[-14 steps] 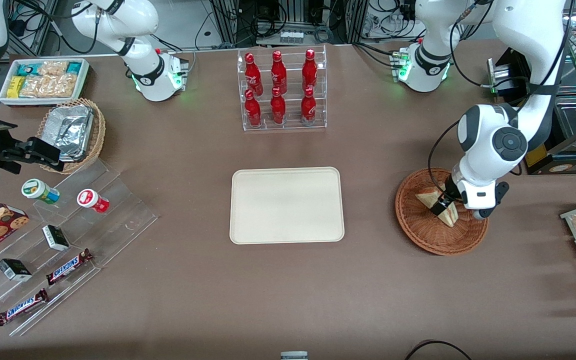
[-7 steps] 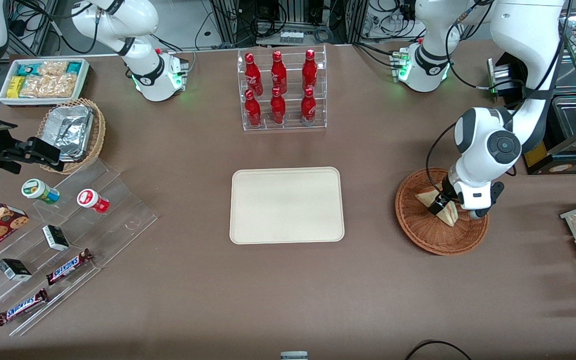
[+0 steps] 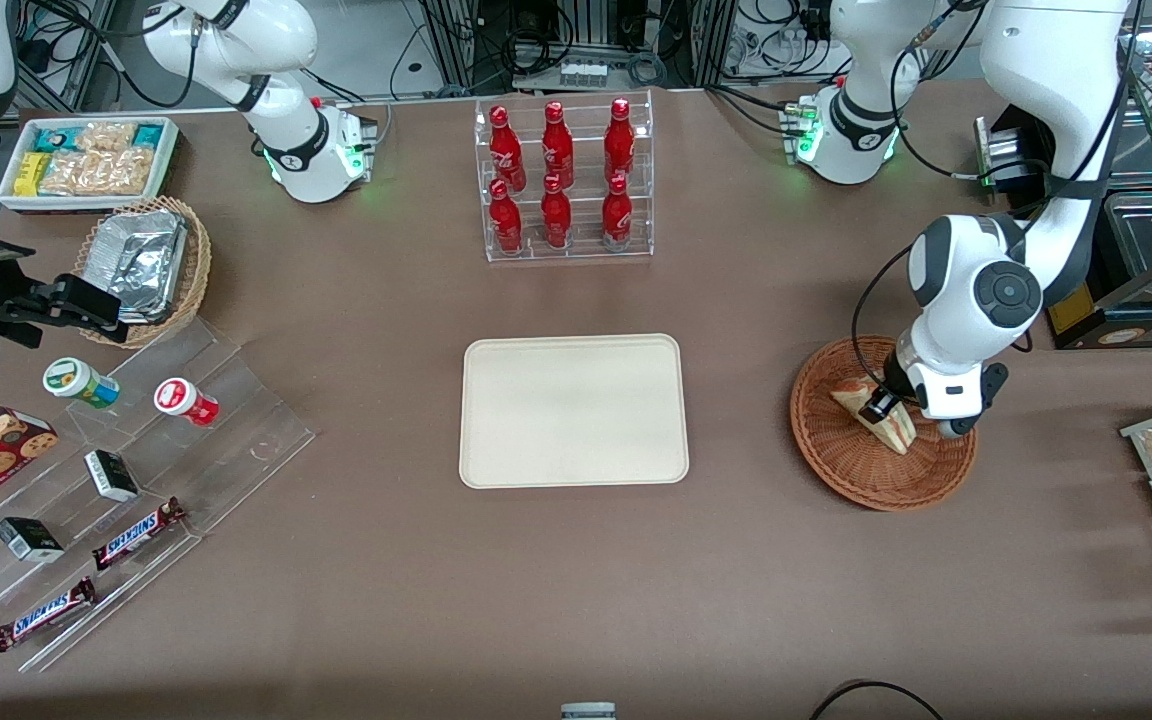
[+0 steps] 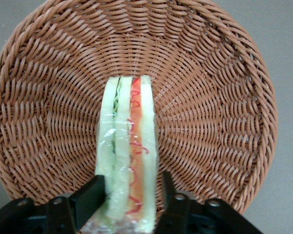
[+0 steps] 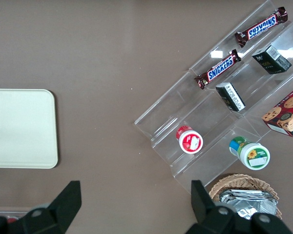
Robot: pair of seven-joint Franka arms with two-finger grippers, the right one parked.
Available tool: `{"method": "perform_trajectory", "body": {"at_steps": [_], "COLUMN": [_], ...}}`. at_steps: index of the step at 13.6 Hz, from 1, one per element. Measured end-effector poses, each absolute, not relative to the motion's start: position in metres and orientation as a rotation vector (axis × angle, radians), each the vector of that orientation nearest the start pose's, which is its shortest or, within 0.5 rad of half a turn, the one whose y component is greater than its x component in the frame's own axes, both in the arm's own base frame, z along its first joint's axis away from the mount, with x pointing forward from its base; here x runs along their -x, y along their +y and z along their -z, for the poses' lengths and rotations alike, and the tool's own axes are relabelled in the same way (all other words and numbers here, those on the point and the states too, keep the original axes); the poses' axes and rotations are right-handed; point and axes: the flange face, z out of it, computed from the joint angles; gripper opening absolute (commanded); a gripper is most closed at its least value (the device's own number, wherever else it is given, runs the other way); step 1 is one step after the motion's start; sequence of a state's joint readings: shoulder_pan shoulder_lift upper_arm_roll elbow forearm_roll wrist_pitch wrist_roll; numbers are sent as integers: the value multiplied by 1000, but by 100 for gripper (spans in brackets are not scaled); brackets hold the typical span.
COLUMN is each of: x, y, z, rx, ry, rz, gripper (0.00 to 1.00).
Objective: Place sandwich from basket to tray
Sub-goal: 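Lower the open left gripper around the wrapped sandwich and close it, then lift the sandwich and carry it over the cream tray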
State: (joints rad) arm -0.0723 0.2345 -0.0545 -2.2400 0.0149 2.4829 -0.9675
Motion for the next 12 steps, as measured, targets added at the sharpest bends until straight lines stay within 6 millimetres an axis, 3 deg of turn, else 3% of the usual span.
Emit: {"method": "perform_trajectory", "body": {"at_steps": [8,10,12], "x": [-544,-552,-564], "y": [-71,-74,-92], "z": [-269,-285,-317], "rx": [2886,2870,2862], "ry": [-1267,-1250,-1197], "rz": [19,-32,-99], "gripper": [0,0,0]}}
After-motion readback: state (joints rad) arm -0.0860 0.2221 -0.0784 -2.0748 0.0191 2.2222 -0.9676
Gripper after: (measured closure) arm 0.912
